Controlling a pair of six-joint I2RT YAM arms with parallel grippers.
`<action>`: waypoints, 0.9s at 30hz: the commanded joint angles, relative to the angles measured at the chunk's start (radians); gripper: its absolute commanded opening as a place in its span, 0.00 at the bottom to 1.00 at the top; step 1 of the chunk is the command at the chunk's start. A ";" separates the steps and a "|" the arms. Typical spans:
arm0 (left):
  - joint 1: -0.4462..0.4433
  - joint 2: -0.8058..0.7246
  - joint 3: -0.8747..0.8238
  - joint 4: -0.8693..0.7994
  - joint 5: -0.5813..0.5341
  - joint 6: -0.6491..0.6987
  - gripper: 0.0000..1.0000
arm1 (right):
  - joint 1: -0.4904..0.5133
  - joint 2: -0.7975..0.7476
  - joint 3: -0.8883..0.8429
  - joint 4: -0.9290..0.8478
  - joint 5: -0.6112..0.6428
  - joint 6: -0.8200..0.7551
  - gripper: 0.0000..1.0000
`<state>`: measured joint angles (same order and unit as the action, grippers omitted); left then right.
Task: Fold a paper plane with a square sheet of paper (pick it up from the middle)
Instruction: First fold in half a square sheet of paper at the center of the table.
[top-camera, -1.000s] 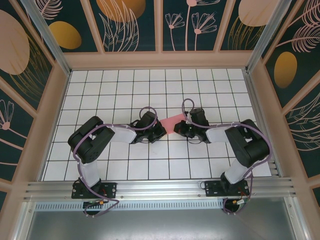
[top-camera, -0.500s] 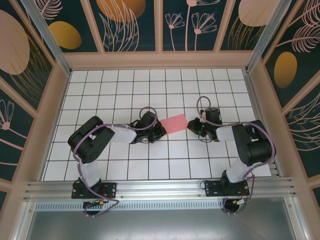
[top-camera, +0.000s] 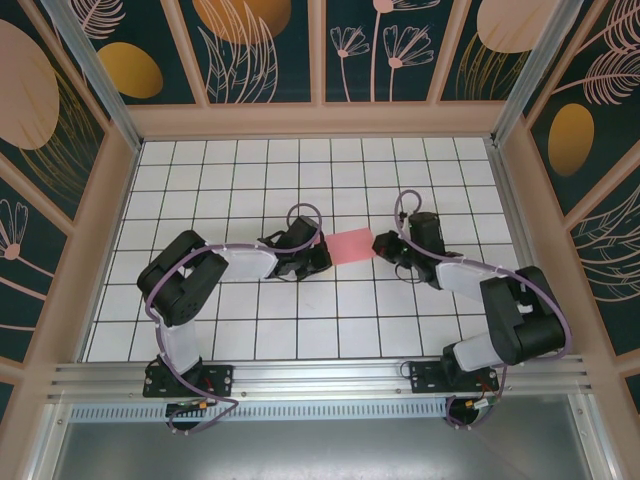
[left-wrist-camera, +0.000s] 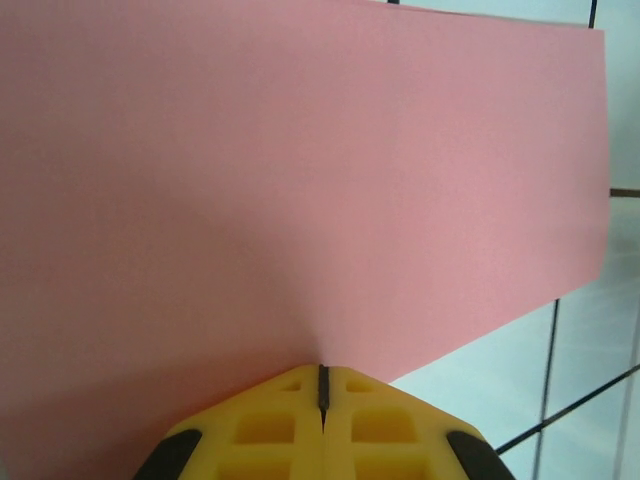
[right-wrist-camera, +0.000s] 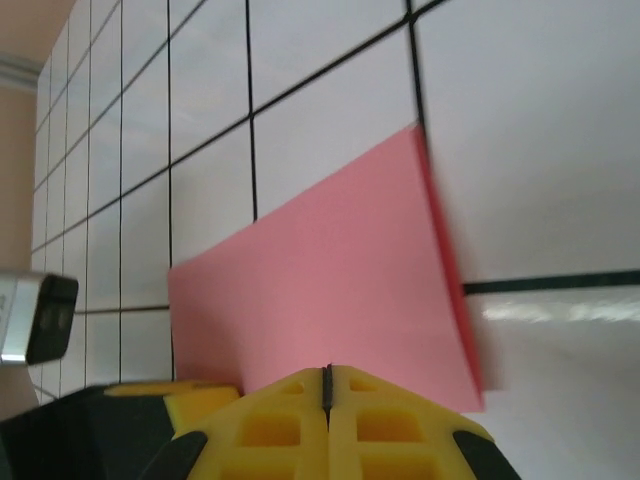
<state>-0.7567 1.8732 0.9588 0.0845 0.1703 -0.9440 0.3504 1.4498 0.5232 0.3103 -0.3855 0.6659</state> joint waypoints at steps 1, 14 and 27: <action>0.000 0.012 0.041 -0.136 -0.091 0.207 0.00 | 0.056 0.068 0.038 0.041 0.003 0.067 0.00; 0.000 -0.043 0.023 -0.034 -0.038 0.058 0.01 | 0.112 0.238 0.107 0.052 0.016 0.138 0.00; -0.030 -0.022 -0.084 0.255 -0.021 -0.265 0.01 | 0.112 0.275 0.107 0.017 0.023 0.159 0.00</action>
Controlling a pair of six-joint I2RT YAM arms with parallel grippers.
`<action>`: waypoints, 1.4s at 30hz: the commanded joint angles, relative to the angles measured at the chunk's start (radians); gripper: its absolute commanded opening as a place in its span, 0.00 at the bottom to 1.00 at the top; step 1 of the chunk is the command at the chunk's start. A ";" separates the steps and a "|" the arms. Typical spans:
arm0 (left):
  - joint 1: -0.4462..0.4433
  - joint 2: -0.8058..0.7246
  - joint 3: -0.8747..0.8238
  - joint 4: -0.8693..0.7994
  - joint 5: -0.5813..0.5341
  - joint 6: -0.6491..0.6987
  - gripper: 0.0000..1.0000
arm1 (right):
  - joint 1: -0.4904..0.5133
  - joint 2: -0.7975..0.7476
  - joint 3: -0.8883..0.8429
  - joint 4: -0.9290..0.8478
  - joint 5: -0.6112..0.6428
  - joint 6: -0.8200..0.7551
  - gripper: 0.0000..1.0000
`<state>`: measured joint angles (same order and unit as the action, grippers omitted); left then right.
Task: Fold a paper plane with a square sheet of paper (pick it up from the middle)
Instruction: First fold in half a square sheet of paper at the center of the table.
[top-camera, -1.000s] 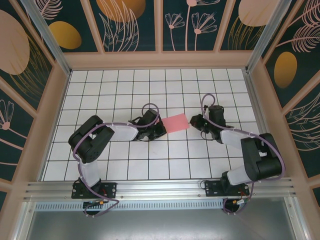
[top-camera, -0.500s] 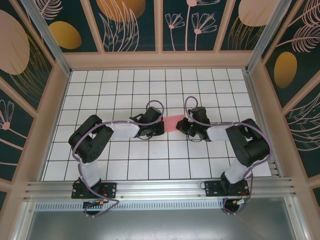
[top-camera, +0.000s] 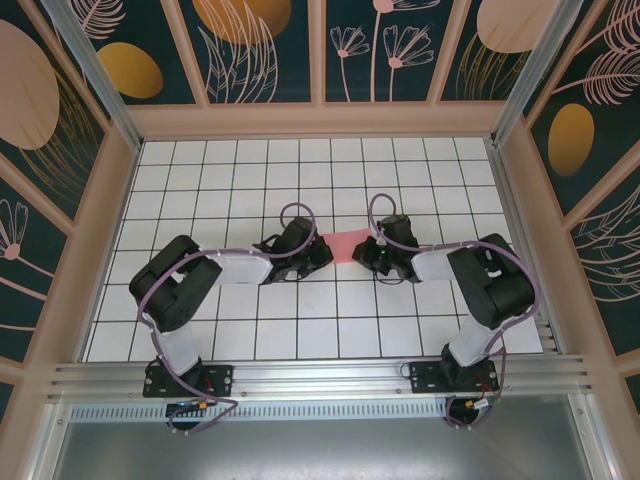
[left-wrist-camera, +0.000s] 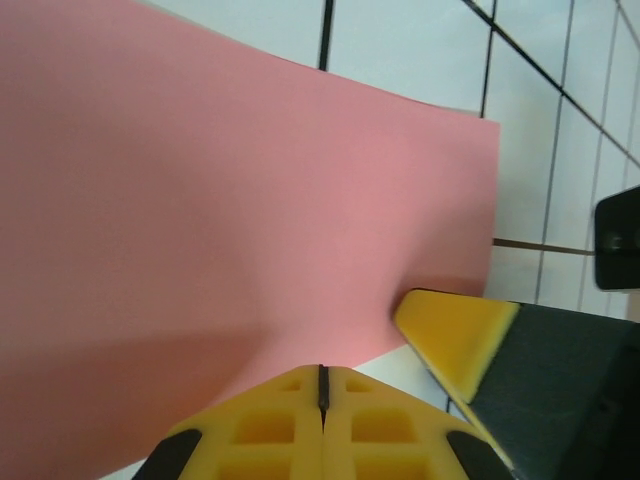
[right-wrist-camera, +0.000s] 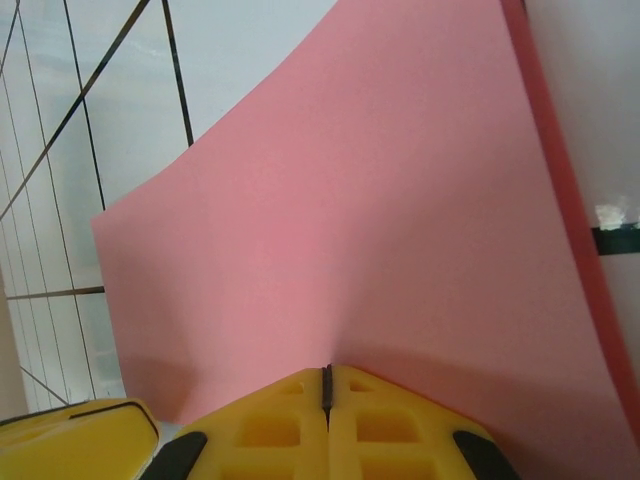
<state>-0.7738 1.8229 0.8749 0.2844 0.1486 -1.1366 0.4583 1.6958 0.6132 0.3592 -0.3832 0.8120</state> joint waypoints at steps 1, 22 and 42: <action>-0.016 0.032 -0.004 0.057 -0.013 -0.082 0.00 | 0.003 0.030 0.016 -0.031 0.021 0.013 0.00; -0.017 0.005 -0.125 -0.044 -0.171 -0.255 0.00 | 0.004 0.012 -0.007 -0.039 0.001 0.025 0.00; 0.012 -0.135 -0.233 -0.169 -0.316 -0.345 0.00 | -0.015 0.003 -0.035 -0.068 0.043 0.012 0.00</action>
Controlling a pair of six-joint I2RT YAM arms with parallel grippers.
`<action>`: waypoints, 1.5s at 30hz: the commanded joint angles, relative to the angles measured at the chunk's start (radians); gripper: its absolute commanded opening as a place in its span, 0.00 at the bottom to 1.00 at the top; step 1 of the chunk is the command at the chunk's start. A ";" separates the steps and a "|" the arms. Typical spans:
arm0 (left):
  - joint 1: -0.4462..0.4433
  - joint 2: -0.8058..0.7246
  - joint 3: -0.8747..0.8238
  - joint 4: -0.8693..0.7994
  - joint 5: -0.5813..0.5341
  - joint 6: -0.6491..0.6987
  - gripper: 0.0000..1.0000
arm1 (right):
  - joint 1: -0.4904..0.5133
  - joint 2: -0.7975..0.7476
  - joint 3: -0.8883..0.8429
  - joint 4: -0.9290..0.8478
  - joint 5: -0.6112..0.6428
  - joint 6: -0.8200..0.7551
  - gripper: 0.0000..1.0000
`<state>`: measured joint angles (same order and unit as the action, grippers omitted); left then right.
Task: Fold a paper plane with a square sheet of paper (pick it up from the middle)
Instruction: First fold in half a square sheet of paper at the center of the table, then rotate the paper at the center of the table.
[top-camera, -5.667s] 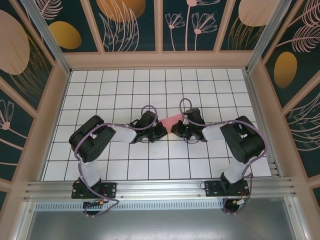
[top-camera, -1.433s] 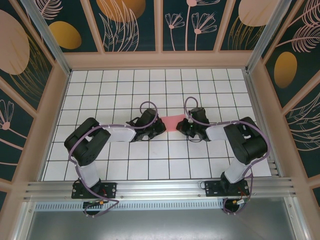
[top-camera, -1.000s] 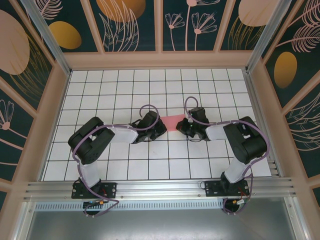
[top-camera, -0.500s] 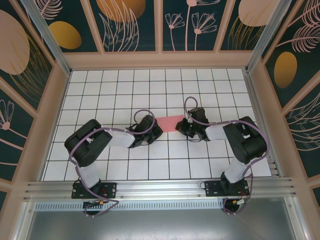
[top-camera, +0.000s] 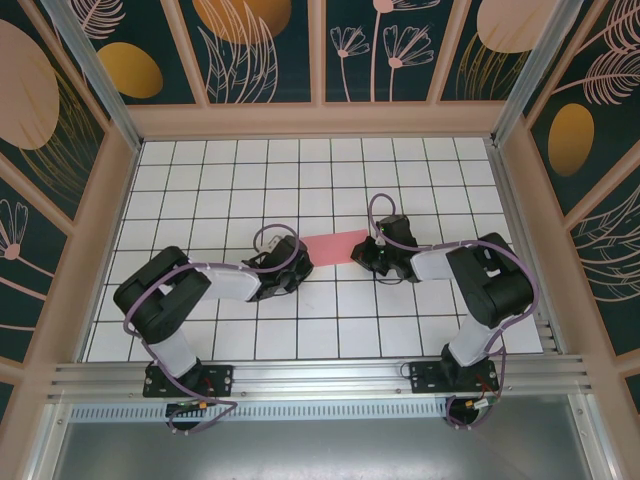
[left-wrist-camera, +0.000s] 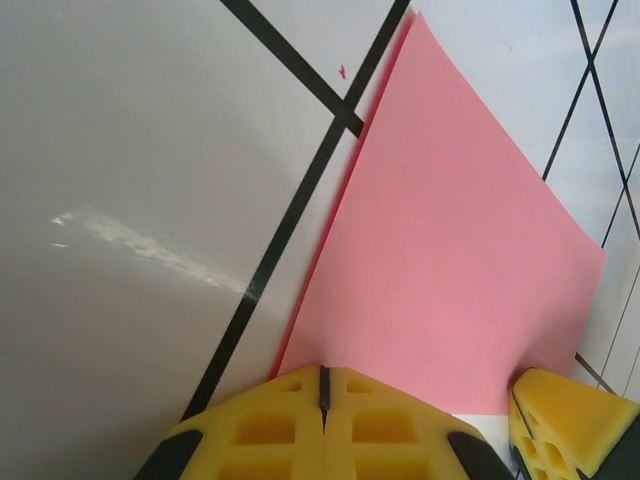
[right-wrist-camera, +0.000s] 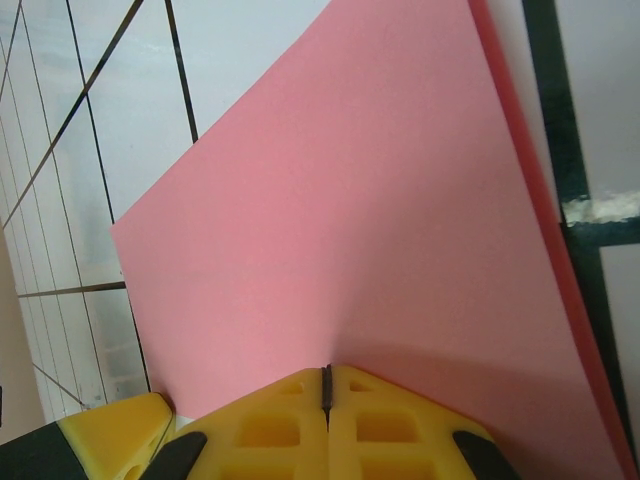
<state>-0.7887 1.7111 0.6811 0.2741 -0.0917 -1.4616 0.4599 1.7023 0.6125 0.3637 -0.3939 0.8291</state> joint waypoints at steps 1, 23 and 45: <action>0.032 -0.026 -0.042 -0.163 -0.075 -0.020 0.00 | -0.016 -0.004 -0.035 -0.075 0.056 -0.007 0.00; 0.244 -0.189 0.106 -0.365 -0.044 0.405 0.41 | 0.082 -0.054 0.317 -0.406 0.228 -0.180 0.24; 0.440 -0.142 0.269 -0.481 0.008 0.684 0.98 | 0.295 0.409 0.801 -0.673 0.172 -0.263 0.31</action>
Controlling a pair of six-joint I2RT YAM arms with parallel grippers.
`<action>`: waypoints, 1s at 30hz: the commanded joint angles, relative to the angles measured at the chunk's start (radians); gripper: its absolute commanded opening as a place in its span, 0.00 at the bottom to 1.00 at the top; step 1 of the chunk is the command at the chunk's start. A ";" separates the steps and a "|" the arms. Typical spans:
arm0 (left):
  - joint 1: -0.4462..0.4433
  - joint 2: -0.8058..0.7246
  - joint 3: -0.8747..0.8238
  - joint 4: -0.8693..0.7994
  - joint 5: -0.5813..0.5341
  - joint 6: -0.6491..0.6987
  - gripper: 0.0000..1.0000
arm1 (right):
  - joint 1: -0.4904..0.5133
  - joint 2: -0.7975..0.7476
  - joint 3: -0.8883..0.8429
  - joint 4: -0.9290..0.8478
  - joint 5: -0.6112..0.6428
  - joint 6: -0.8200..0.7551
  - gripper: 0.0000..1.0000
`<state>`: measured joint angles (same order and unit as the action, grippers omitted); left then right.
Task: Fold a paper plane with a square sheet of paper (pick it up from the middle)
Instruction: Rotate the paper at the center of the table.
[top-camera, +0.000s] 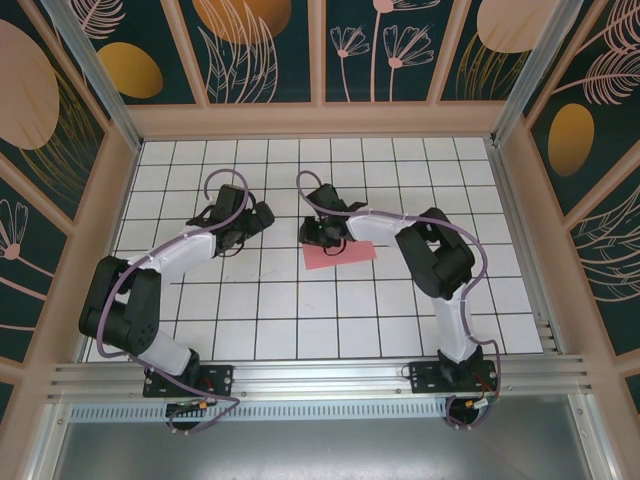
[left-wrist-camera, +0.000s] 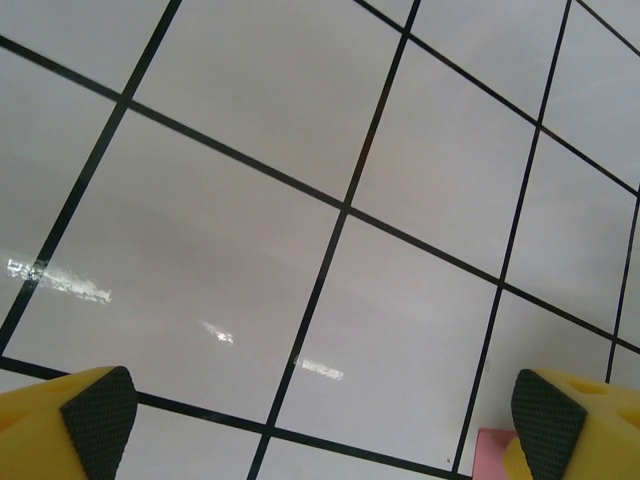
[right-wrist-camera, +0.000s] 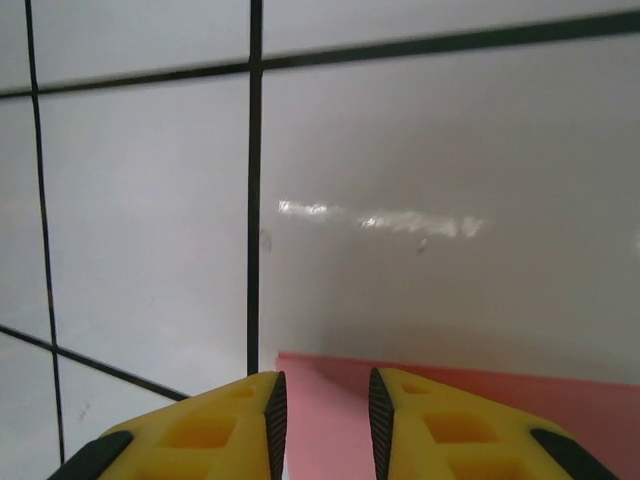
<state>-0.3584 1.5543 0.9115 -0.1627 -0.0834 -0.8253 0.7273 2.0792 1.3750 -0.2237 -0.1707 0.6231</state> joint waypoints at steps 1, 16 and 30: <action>0.010 0.017 0.045 -0.049 0.002 0.055 0.99 | 0.035 0.035 0.039 -0.099 -0.059 -0.075 0.30; 0.024 0.137 0.251 -0.127 0.049 0.197 0.98 | 0.016 -0.231 -0.125 -0.170 0.135 0.042 0.50; 0.024 0.113 0.198 -0.069 0.263 0.191 0.99 | -0.079 -0.216 -0.187 -0.170 0.351 0.396 0.66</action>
<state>-0.3420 1.6779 1.1172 -0.2401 0.1276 -0.6430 0.6514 1.8210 1.1862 -0.3744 0.1459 0.9512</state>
